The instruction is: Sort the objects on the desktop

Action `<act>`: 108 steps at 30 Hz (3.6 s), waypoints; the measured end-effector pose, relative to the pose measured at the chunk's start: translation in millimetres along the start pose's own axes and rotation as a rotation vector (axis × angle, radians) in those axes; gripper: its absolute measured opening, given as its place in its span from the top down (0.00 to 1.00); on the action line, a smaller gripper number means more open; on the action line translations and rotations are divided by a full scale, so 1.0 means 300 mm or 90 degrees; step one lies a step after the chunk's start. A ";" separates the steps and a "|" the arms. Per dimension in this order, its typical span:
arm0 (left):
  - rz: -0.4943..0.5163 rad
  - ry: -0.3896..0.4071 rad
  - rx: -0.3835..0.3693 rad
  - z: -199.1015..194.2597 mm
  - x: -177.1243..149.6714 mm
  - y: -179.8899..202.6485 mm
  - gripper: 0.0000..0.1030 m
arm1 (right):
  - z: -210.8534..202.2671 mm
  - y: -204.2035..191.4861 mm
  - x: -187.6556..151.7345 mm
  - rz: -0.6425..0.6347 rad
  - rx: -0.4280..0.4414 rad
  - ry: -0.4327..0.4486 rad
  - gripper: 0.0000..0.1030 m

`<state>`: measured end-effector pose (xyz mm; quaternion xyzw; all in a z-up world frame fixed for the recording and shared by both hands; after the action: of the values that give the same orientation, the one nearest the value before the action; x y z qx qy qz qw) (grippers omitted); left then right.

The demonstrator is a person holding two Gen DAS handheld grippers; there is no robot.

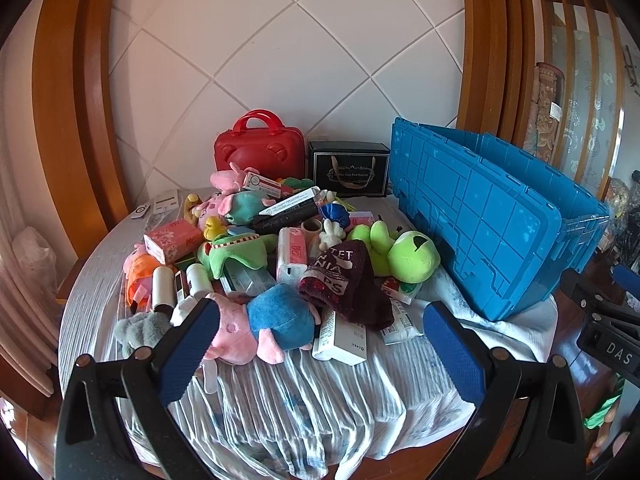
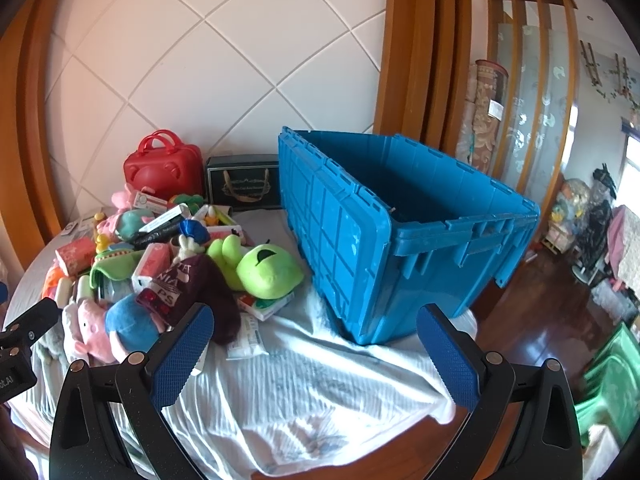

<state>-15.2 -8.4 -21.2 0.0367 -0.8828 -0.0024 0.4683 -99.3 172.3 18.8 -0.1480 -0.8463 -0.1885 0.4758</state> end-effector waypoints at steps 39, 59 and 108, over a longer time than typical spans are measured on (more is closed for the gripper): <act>-0.106 -0.094 0.267 0.171 -0.221 -0.612 0.00 | 0.369 -0.158 -0.089 -0.061 0.101 -0.102 0.00; -0.192 -0.297 0.263 0.779 -0.397 -1.045 0.15 | 0.783 -0.386 -0.081 -0.013 0.019 -0.241 0.00; -0.089 -0.052 0.165 0.545 0.283 -0.770 0.62 | 0.816 -0.427 0.438 0.049 0.176 -0.109 0.63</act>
<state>-183.3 -249.4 -51.6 0.1581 -0.8894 0.0773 0.4219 -404.0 180.9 -7.6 -0.1291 -0.8954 -0.0384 0.4245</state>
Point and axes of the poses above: each gripper's, at about its wrist camera, not at the fingertips, and z roughly the way its jaws point, y to its right, x to its top, the point moved 4 cm from there along z, roughly the way its jaws point, and after that the axes turned 2 degrees about z, right-handed, at the moved point
